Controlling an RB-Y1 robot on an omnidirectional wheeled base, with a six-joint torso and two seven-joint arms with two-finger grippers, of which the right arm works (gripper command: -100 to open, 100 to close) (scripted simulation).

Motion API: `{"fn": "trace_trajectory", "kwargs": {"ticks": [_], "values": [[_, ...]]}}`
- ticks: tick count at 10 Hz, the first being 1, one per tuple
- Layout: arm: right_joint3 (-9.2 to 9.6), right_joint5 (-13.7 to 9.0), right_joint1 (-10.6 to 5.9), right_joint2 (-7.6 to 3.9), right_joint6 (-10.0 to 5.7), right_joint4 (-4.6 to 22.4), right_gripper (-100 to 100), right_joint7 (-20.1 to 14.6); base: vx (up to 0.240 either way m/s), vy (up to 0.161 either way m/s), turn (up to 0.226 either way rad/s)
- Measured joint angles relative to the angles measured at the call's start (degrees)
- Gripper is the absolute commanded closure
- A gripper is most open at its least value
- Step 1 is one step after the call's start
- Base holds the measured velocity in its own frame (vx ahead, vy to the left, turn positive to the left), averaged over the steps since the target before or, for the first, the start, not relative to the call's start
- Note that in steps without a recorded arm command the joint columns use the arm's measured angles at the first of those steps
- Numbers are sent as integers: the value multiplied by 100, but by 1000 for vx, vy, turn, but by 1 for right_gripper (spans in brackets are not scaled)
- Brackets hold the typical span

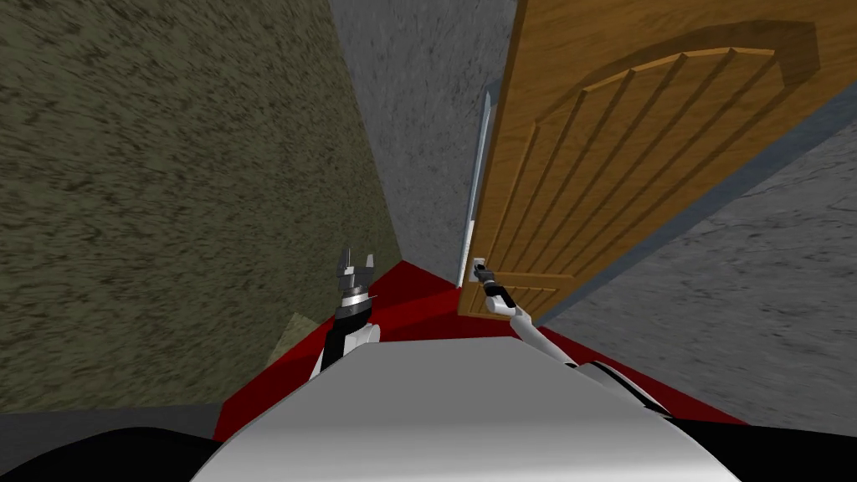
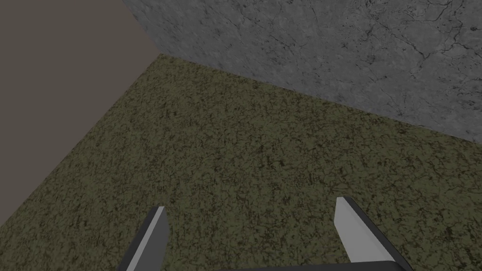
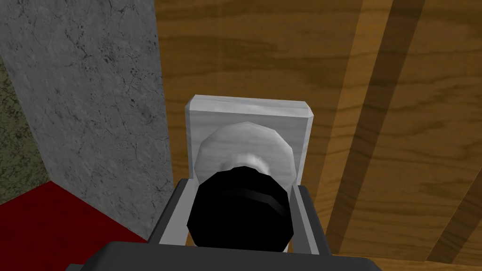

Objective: Pull the door open

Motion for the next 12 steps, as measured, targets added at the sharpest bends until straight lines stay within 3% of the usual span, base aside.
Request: {"fn": "trace_trajectory", "kwargs": {"ticks": [2, 3, 6, 12], "values": [[116, -14, 28, -161, -31, -26, 100, -184, -150, -42, 72], [135, -13, 44, -159, -18, -15, 100, -198, -131, -48, 83], [288, 7, 117, -298, -54, -132, 100, -343, -185, -76, 98], [741, 73, 292, -641, -166, -378, 100, -746, -188, -87, 94]]}}
